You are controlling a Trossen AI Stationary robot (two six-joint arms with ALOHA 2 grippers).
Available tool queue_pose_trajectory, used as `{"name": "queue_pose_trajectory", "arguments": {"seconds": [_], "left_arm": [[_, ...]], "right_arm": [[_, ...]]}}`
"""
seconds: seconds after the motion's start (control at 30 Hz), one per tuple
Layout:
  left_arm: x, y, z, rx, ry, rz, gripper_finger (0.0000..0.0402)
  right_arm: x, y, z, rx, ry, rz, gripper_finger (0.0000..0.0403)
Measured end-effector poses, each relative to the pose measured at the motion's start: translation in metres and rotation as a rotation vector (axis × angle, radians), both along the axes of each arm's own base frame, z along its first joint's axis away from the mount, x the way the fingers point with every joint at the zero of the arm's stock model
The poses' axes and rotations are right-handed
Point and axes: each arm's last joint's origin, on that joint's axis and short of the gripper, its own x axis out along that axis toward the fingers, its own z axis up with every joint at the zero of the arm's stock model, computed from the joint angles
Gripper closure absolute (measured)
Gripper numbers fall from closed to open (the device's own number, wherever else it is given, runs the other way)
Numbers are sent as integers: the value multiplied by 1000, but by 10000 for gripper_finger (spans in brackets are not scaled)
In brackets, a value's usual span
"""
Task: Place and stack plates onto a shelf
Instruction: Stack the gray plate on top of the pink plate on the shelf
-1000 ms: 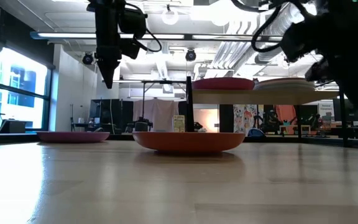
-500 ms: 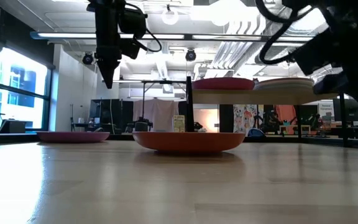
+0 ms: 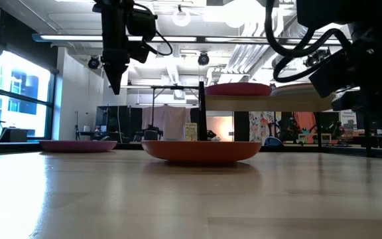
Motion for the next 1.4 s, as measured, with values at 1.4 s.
{"name": "queue_pose_trajectory", "arguments": {"seconds": [1.4], "left_arm": [[-2,-1,-1,-15,25,-3,275]], "right_arm": [[-4,-24,28,106,3,-138,402]]}}
